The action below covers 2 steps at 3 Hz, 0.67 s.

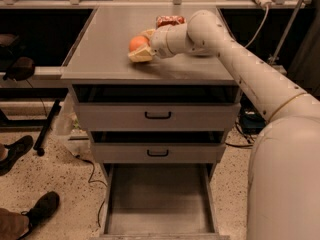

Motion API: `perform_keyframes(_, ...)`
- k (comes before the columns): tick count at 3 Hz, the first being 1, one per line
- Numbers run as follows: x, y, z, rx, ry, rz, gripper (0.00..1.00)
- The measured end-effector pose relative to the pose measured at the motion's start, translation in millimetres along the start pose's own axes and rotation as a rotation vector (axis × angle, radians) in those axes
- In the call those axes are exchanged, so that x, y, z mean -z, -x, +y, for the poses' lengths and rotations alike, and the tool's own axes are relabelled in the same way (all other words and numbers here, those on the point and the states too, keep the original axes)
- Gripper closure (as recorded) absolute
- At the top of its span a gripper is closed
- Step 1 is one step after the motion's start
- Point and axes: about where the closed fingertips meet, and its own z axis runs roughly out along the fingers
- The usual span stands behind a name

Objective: Pick orange from bottom drawer and place on counter

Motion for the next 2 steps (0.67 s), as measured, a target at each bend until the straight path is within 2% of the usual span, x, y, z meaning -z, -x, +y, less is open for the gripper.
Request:
perform_keyframes(1,-1.9,0.3,1.6,-0.017,0.02,-0.009,0.11)
perform_keyframes(2,-1.8,1.2,2.7,-0.027,0.034,-0.014,0.0)
